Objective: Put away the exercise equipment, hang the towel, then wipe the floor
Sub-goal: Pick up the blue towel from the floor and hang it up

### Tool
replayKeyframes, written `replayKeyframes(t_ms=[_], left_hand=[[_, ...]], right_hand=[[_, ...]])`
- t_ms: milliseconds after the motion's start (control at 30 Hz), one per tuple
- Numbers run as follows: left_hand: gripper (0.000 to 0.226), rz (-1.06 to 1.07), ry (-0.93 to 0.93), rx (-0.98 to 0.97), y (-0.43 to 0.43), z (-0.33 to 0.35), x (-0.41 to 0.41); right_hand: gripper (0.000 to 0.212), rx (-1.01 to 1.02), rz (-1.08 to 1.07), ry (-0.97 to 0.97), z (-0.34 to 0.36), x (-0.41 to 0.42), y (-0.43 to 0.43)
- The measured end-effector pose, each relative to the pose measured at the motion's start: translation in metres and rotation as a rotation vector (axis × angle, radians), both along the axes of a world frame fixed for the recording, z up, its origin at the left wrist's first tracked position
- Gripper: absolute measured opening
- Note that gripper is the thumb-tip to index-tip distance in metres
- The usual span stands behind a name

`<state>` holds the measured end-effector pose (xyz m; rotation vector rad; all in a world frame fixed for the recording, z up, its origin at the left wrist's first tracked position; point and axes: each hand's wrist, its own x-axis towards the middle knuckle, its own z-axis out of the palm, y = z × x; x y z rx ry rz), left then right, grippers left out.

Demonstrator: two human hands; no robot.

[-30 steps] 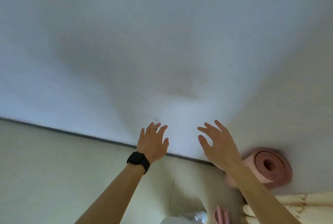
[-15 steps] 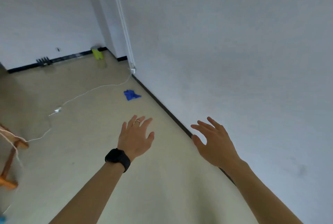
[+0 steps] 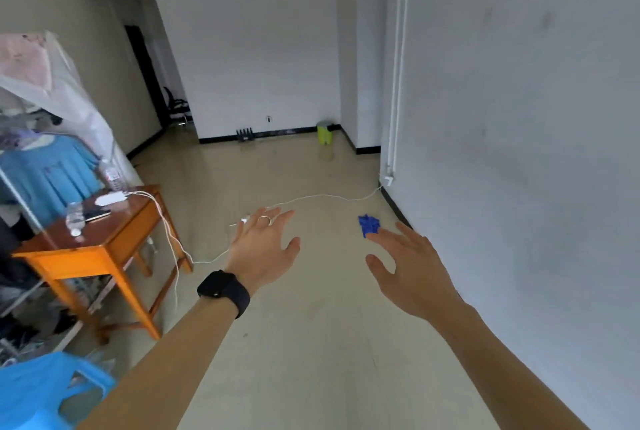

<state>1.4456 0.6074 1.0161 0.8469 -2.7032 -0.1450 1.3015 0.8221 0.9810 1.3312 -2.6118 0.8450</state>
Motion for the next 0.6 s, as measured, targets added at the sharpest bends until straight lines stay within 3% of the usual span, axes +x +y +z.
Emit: replayKeyframes(t_ms=[267, 600], left_hand=[[0.054, 0.104, 0.047, -0.015, -0.177, 0.033, -0.055], [0.053, 0.116, 0.046, 0.018, -0.401, -0.007, -0.151]], right_hand=[[0.043, -0.035, 0.074, 0.132, 0.036, -0.092, -0.198], [0.040, 0.037, 0.065, 0.145, 0.024, -0.206, -0.410]])
